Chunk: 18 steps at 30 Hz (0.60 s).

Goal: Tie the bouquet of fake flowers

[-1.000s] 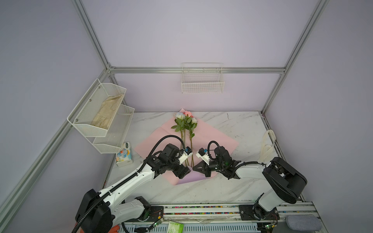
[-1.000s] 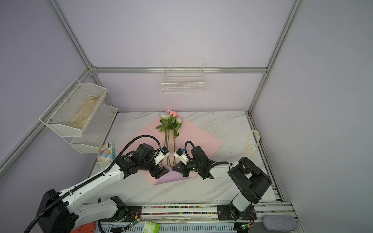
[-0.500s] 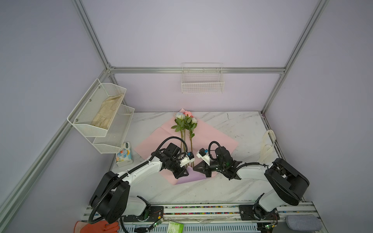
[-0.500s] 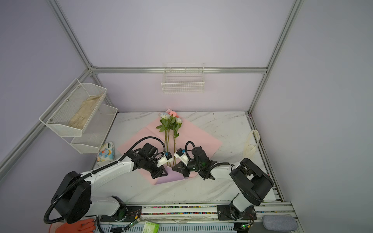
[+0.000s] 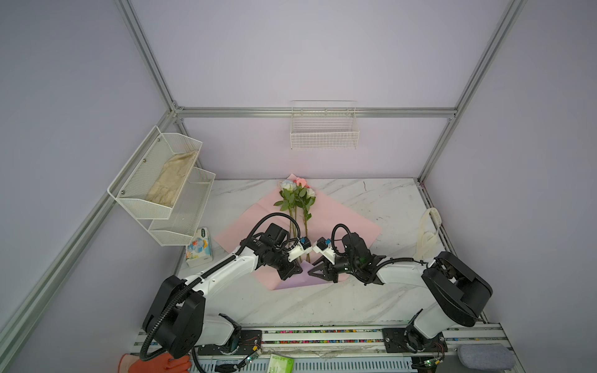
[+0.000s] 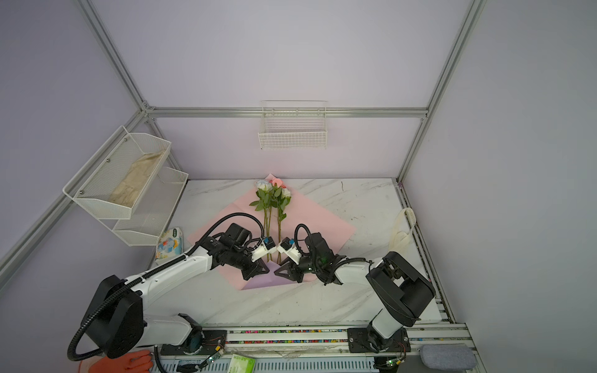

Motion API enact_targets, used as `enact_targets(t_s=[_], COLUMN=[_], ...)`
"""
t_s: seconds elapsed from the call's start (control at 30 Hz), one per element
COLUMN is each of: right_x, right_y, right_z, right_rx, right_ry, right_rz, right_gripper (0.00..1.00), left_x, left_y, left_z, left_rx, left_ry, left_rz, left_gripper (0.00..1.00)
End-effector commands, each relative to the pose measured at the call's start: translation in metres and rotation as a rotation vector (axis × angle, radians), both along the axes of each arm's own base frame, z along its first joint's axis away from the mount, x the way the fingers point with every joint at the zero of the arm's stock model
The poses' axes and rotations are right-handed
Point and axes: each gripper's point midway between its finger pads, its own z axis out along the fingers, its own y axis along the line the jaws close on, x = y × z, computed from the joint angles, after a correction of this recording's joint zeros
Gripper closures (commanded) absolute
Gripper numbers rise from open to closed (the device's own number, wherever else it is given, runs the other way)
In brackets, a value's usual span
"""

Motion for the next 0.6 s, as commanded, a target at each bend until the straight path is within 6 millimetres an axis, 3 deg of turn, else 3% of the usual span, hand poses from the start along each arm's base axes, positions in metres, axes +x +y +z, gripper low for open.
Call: enact_targets(t_s=[0.0, 0.07, 0.13, 0.17, 0.23, 0.3, 0.4, 0.57], right_x=[0.005, 0.015, 0.021, 0.025, 0.032, 0.040, 0.052, 0.079], right_y=[0.005, 0.005, 0.006, 0.007, 0.007, 0.008, 0.006, -0.002], right_z=[-0.001, -0.007, -0.009, -0.009, -0.009, -0.010, -0.016, -0.019], right_rx=[-0.008, -0.033, -0.041, -0.038, -0.040, -0.045, -0.054, -0.056], right_ry=[-0.018, -0.016, -0.020, -0.020, -0.028, -0.024, -0.006, -0.002], right_rz=[0.002, -0.049, -0.074, -0.094, -0.123, -0.150, -0.187, -0.281], right_gripper=[0.91, 1.00, 1.00, 1.00, 1.00, 1.00, 1.00, 1.00], left_x=[0.026, 0.040, 0.048, 0.050, 0.056, 0.059, 0.067, 0.062], left_y=[-0.013, -0.007, -0.005, -0.003, 0.004, 0.013, 0.032, 0.042], left_z=[0.035, 0.037, 0.043, 0.047, 0.054, 0.059, 0.065, 0.068], left_rx=[-0.038, 0.000, 0.006, 0.007, 0.023, 0.038, 0.064, 0.010], left_ry=[-0.119, -0.156, -0.181, -0.192, -0.217, -0.247, -0.286, -0.278], left_rz=[-0.020, 0.051, 0.096, 0.117, 0.181, 0.240, 0.388, 0.512], left_gripper=[0.99, 0.90, 0.87, 0.74, 0.71, 0.57, 0.52, 0.49])
